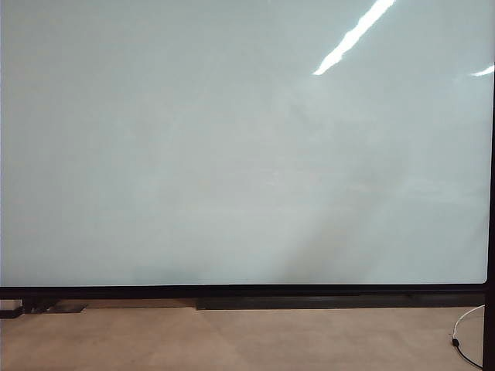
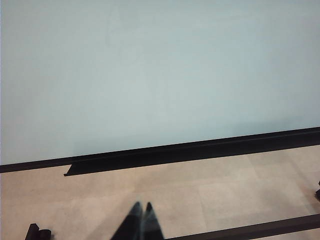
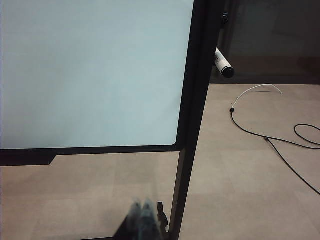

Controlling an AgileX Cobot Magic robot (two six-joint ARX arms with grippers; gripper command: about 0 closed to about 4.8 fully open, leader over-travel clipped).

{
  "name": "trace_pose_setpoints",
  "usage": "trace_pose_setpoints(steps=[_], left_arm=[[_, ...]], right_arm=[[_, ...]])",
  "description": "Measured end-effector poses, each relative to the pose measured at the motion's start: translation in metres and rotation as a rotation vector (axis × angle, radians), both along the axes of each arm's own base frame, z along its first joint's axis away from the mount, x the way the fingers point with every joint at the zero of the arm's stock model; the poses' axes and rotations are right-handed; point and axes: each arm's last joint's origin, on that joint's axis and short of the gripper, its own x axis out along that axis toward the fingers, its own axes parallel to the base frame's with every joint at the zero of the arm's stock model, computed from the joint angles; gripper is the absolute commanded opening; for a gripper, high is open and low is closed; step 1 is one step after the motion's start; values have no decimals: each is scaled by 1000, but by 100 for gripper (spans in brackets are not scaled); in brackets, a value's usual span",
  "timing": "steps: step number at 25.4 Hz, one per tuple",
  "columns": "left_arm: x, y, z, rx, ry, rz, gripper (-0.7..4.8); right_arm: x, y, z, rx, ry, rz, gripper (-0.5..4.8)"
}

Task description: Pick up the pen on the shelf to the right of the whiteboard and draw a triangle.

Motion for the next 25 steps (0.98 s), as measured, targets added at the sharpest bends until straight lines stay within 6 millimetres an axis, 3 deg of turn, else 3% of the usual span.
trace_pose_setpoints(steps=[15, 21, 25], left_arm=[[0, 0, 0, 0, 0, 0, -5], [0, 0, 0, 0, 0, 0, -5], [0, 0, 0, 0, 0, 0, -5]], right_arm=[[0, 0, 0, 0, -2, 0, -8], [-1, 6, 24, 50, -246, 202, 3], [-5, 7, 39, 28, -405, 240, 64]])
